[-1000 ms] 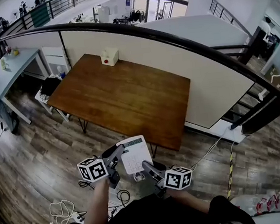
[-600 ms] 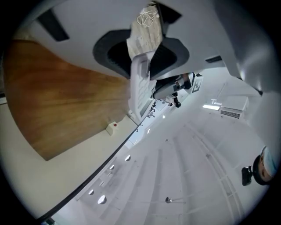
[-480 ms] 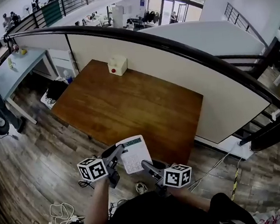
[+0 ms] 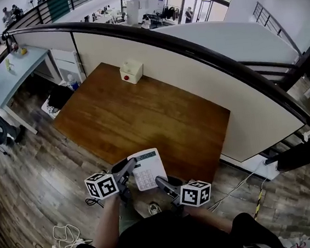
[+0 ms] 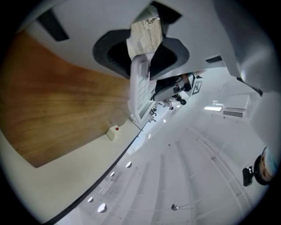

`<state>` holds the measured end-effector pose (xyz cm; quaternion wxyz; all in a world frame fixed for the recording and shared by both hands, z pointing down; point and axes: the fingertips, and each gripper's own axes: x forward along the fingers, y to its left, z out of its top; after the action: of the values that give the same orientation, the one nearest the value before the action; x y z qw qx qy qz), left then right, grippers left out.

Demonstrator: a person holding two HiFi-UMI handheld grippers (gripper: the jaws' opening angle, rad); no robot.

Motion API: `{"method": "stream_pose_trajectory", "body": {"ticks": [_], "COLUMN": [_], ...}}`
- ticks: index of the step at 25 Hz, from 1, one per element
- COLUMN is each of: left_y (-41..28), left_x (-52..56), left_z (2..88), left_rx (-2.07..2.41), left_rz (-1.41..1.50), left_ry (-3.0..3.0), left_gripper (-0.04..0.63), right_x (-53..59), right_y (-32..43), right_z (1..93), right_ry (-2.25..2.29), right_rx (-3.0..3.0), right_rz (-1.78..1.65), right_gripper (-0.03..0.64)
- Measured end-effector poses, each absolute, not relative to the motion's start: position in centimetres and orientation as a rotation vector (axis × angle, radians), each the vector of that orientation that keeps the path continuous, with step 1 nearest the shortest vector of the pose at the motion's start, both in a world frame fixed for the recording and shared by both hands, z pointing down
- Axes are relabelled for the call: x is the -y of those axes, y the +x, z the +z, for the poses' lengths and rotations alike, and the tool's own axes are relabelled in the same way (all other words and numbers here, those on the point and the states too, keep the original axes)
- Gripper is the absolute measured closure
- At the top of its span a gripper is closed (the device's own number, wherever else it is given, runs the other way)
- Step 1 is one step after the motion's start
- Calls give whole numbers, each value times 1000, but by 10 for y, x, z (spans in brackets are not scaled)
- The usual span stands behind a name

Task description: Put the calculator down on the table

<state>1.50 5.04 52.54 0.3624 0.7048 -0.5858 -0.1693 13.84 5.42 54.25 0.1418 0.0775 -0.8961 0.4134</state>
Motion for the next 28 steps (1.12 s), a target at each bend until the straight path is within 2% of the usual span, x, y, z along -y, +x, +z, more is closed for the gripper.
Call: {"method": "stream_pose_trajectory", "body": {"ticks": [18, 28], "left_y": [-110, -151], "left_x": [18, 33], "left_z": [530, 536], "left_rx": [1174, 976], "left_rz": [-284, -137], "left_ry": [1992, 2101], "left_gripper": [523, 523], "right_x": [-22, -30], "right_y": [6, -47], "right_z": [547, 558], "right_ry": [665, 937], "right_rx": [2578, 2546], "right_rz": [1268, 1360], "right_gripper": [491, 491]}}
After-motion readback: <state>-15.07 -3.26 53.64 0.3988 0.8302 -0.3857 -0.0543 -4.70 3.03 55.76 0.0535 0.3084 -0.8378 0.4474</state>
